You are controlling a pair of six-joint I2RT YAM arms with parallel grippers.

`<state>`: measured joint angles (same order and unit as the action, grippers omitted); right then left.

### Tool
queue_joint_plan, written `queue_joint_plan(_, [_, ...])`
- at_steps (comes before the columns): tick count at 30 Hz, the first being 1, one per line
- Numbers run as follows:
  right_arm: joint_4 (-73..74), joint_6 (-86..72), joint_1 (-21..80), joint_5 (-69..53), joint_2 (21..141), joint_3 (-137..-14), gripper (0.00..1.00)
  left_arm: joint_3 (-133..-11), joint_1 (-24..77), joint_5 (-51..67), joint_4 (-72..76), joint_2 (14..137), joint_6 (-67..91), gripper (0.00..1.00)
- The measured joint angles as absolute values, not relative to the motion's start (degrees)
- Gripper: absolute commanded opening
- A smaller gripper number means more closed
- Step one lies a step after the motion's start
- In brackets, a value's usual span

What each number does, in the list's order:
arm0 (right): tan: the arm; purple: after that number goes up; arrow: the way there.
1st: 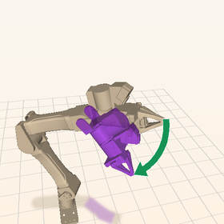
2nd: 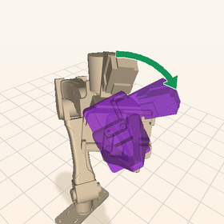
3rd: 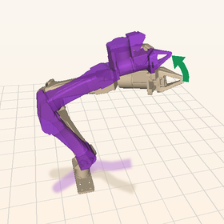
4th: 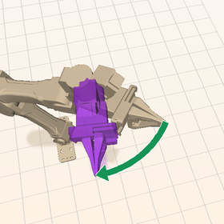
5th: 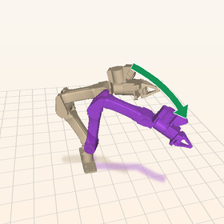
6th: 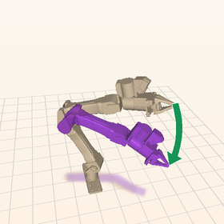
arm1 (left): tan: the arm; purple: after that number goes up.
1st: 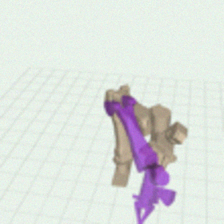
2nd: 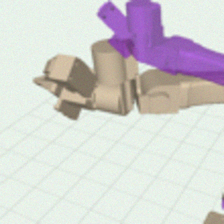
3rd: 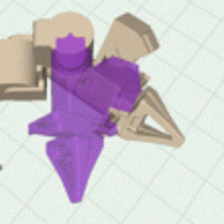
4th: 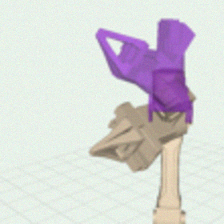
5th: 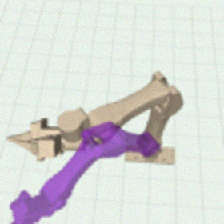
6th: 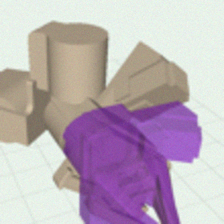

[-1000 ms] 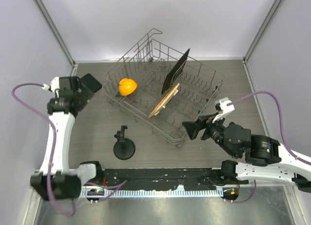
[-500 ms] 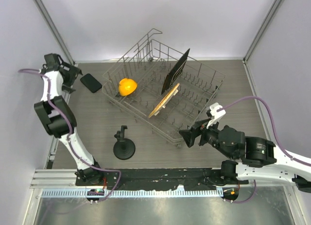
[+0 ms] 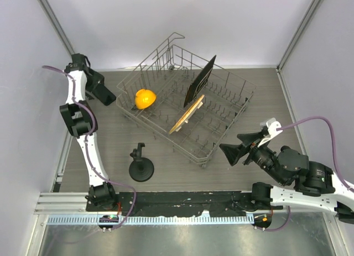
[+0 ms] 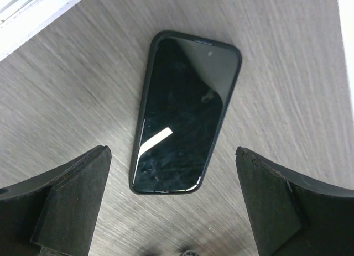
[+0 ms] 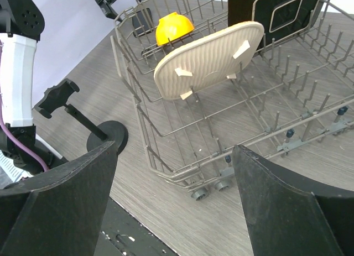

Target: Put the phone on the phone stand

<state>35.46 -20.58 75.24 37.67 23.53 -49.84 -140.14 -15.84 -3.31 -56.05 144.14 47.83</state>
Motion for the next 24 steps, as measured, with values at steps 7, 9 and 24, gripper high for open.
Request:
queue_joint_plan(7, [35.9, -19.3, 75.2, 39.9, 23.2, -50.0, 0.89, -139.3, -12.3, -13.7, -58.0, 144.2, 45.9, 1.0])
queue_joint_plan(9, [36.0, -19.1, 75.2, 40.6, 23.2, -50.0, 0.89, -139.3, -10.9, -16.6, -58.1, 144.2, 44.9, 1.0])
queue_joint_plan(24, [36.5, -18.3, 75.2, 41.9, 20.8, -50.0, 0.89, -140.0, -8.1, -18.7, -60.0, 148.4, 44.1, 1.0])
